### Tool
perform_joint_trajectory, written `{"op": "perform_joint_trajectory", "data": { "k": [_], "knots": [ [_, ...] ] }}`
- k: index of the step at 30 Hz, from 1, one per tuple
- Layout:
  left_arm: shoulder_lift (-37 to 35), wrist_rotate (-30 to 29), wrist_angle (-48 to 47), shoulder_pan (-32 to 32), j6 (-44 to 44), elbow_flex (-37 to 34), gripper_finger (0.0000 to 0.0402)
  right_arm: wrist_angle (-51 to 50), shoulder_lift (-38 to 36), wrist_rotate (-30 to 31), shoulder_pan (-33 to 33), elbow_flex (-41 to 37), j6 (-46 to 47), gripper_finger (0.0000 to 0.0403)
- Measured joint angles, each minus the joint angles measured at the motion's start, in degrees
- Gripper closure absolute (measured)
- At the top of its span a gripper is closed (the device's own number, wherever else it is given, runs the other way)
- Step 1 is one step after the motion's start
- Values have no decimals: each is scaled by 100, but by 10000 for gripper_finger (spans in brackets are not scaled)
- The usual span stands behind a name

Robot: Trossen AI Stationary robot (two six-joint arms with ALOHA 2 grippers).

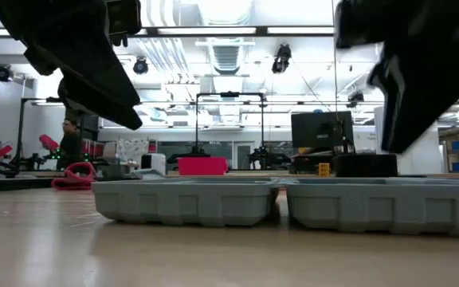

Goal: Prefit tool cases
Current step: Remove the flathead screwdriver from the gray tool box

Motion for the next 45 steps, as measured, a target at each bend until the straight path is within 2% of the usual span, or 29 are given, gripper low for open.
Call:
{"op": "perform_joint_trajectory", "data": {
  "k": [4, 9, 14, 19, 23, 29, 42, 45],
  "knots": [
    [0, 143, 45, 74, -55, 14, 186, -302, -184, 444, 183, -15, 525, 286],
    [142, 304, -32, 240, 124, 369, 189, -371, -214, 480, 286, -96, 1076, 283],
    [509, 452, -708, 500, 773, 1119, 183, -293, -214, 488, 431, -171, 1556, 293],
    [657, 457, -1348, 835, 1236, 1584, 180, 326, -175, 677, 671, -279, 1760, 304],
    [658, 664, -1403, 1096, 1366, 1576, 184, 805, -28, 785, 807, -383, 1784, 311],
    [691, 1180, -1459, 1321, 1360, 1390, 196, 795, 217, 844, 831, -462, 2164, 317],
    [691, 1333, -1458, 1368, 1399, 1381, 193, 888, 271, 1094, 921, -470, 3786, 301],
    [711, 1299, -1439, 1368, 1403, 1381, 192, 1288, 271, 1104, 920, -472, 3921, 296]
  ]
}}
